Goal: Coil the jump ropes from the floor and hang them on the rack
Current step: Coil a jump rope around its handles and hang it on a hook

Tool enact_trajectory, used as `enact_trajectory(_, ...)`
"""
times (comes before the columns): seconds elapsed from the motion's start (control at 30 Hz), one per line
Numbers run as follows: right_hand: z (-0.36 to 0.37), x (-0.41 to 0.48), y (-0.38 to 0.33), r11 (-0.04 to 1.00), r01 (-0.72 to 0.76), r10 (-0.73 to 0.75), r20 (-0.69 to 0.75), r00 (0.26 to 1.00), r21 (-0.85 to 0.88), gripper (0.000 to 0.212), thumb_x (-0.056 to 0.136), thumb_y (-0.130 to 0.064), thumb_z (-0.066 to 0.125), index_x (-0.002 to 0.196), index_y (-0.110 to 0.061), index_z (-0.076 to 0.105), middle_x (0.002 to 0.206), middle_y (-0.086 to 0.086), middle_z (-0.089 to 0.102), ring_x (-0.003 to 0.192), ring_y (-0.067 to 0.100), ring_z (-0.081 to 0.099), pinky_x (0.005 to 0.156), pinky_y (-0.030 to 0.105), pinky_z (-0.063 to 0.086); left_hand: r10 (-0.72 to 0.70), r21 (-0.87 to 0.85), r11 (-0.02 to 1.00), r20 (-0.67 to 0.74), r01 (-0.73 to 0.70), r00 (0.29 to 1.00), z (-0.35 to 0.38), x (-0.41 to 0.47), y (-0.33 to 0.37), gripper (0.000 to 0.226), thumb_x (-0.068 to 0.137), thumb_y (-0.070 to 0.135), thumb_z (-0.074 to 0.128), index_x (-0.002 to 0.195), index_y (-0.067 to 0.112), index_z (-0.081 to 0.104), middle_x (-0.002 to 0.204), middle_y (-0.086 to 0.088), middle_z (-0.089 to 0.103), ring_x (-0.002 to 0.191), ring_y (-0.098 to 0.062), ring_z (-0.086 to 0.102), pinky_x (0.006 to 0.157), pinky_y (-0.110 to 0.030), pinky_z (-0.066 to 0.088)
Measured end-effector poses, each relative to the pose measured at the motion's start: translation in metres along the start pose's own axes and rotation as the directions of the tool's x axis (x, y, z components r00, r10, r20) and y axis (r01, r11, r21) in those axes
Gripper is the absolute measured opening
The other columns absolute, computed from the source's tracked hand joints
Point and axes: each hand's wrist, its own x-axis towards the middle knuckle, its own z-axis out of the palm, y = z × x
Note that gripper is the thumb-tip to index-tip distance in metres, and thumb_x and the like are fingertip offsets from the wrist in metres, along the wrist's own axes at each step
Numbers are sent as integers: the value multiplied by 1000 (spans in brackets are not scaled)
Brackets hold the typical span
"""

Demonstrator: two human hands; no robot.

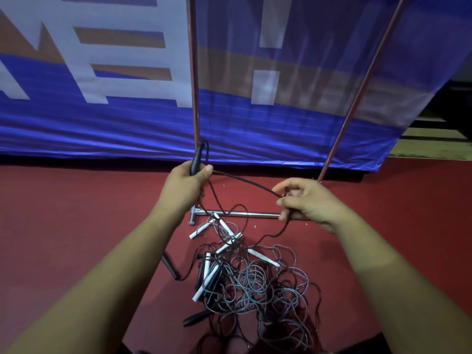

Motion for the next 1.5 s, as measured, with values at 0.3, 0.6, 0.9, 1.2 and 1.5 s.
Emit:
enact_trajectory(0.3,-9,3,6,998,44,-39,-121,992,41,4,86,-1,69,84,-4,68,69,10,60,46,9,38,42,20,29,-74,-49,996,74,77,995,-7,-3,-5,10,97,18,63,87,15,64,57,1,50,41,-12,43,37,-18,31)
enact_trajectory(0.6,42,-3,-22,982,163,-172,91,981,97,9,87,-4,70,95,-7,71,73,9,68,49,10,44,46,20,36,-9,-88,994,506,62,862,28,-42,23,15,101,20,54,110,10,62,57,1,64,36,-5,48,36,-15,28)
enact_trajectory(0.9,-9,9,14,912,33,66,225,972,-409,9,89,-6,66,82,-12,68,81,13,73,71,9,60,77,24,46,-74,-455,882,133,127,988,-6,-6,14,27,98,8,56,76,17,43,54,5,34,40,-7,29,35,-17,21)
enact_trajectory(1.2,-6,12,5,996,54,-60,-102,993,-64,8,89,-12,70,92,-4,71,66,9,62,56,16,61,55,22,49,-27,154,987,-143,49,989,-24,0,8,29,90,-5,52,100,21,58,85,-16,61,47,-10,61,35,-14,32)
enact_trajectory(1.5,38,-2,-31,935,276,-276,33,961,-221,9,85,-24,76,83,-16,75,56,1,55,53,15,48,54,29,39,98,122,978,442,-168,892,16,-33,26,4,99,11,57,98,15,59,66,7,56,50,-6,52,48,-15,39)
